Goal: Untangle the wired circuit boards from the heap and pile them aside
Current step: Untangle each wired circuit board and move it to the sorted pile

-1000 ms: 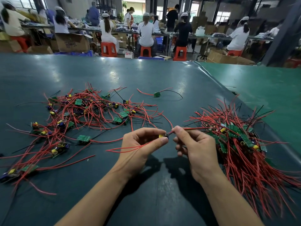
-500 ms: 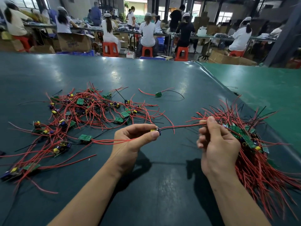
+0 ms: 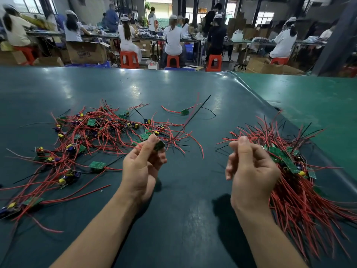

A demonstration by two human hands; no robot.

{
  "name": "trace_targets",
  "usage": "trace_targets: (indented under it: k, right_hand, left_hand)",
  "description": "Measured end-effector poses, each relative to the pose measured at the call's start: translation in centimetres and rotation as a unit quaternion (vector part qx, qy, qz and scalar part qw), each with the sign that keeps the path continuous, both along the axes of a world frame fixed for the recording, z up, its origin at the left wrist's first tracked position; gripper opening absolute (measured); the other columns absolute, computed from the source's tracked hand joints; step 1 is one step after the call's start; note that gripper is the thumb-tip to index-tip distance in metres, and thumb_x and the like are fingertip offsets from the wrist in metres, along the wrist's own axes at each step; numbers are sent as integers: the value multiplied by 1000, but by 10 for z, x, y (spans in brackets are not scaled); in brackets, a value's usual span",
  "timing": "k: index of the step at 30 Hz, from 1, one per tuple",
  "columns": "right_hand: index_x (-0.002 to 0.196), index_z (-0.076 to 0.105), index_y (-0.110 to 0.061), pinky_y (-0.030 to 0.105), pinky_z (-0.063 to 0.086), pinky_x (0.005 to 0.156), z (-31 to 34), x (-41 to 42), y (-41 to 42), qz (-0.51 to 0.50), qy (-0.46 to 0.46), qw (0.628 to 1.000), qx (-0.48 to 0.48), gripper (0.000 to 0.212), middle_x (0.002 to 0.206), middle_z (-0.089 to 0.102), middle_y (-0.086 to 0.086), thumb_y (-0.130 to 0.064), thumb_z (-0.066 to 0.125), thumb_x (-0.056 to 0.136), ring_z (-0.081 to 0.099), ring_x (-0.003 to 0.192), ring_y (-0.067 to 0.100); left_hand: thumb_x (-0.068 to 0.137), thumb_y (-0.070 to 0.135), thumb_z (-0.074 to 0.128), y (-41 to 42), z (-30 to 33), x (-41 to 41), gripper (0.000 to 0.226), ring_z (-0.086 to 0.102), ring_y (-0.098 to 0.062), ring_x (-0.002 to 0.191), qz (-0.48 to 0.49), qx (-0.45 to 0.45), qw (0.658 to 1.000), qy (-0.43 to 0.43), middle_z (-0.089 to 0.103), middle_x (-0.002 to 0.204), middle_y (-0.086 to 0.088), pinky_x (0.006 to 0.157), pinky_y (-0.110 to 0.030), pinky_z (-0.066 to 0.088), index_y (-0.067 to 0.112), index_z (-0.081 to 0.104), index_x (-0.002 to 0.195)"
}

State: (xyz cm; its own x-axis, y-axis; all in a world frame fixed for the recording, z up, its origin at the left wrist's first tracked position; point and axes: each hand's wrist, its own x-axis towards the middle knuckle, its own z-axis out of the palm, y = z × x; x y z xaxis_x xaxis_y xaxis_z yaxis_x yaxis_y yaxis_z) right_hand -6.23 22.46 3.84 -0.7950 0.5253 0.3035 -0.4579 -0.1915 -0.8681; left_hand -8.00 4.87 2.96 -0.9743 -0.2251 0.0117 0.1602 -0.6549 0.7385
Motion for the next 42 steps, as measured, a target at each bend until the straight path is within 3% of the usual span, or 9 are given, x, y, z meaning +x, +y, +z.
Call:
trace_targets:
  k: [6, 10, 13, 19, 25, 29, 31, 35, 42]
  right_hand:
    - [70, 67, -15, 17, 31, 35, -2, -2, 3, 9, -51, 999, -10, 32, 51, 53, -5, -25, 57, 99, 43, 38, 8]
    - [77, 76, -11, 16, 25, 36, -6, 6, -15, 215, -162, 957, 105, 42, 49, 48, -1, -48, 60, 86, 37, 37, 8]
    - [83, 78, -13, 16, 17, 37, -8, 12, -23, 318, -145, 927, 136, 40, 46, 33, 0, -50, 62, 78, 24, 37, 9]
    - [73, 77, -20, 15, 22, 36, -6, 10, -19, 335, -153, 925, 90, 16, 51, 44, -2, -34, 70, 73, 29, 38, 8]
    - [79, 78, -12, 15, 25, 35, -11, 2, -14, 315, -180, 932, 2, 12, 47, 48, -5, -16, 68, 84, 33, 35, 5]
    - [85, 76, -8, 15, 22, 38, -15, 2, -15, 336, -197, 920, 39, 33, 59, 50, 6, -33, 78, 64, 30, 40, 9]
    - [84, 77, -10, 18, 21, 42, -17, 2, -16, 334, -199, 919, 56, 21, 70, 50, 15, -28, 77, 72, 32, 47, 14]
    - [81, 78, -13, 18, 21, 40, -19, 0, -14, 283, -182, 937, 94, 11, 47, 39, 2, -19, 70, 85, 28, 39, 10]
    - [74, 77, -15, 18, 15, 39, -18, -9, -7, 167, -152, 973, 50, 20, 40, 25, -5, -14, 66, 90, 18, 34, 9]
  left_hand:
    - [68, 54, 64, 3, 3, 6, 42, 46, -12, 44, -69, -60, 996, -21, 48, 49, 0, 45, -21, 41, 15, 64, 53]
    - [73, 48, 61, 12, -2, 13, 36, 46, -12, 35, -125, -135, 983, 0, 53, 50, -2, 37, -16, 36, 16, 69, 60]
    - [72, 46, 65, 15, -7, 17, 39, 38, -9, 27, -141, -232, 962, 35, 54, 46, 0, 33, -11, 28, 8, 63, 69]
    - [74, 51, 64, 16, -13, 17, 41, 35, -11, 29, -132, -294, 946, 44, 44, 43, -1, 35, -13, 27, 13, 58, 61]
    - [80, 39, 70, 11, -13, 20, 24, 47, -7, 44, -263, -274, 925, 33, 56, 60, -2, 39, -16, 32, 16, 74, 77]
    - [78, 30, 73, 10, -15, 19, 14, 40, -9, 45, -238, -301, 922, 52, 53, 58, 0, 41, -17, 28, 17, 72, 73]
    - [78, 29, 75, 10, -16, 20, 19, 38, -11, 44, -236, -317, 917, 60, 52, 57, -1, 42, -20, 26, 19, 64, 65]
    - [71, 34, 79, 9, -15, 18, 26, 36, -13, 44, -257, -306, 915, 49, 48, 54, 1, 50, -34, 16, 20, 59, 63]
    - [67, 28, 78, 5, -14, 19, 28, 38, -7, 37, -321, -282, 903, 46, 46, 48, 2, 41, -16, 27, 16, 54, 61]
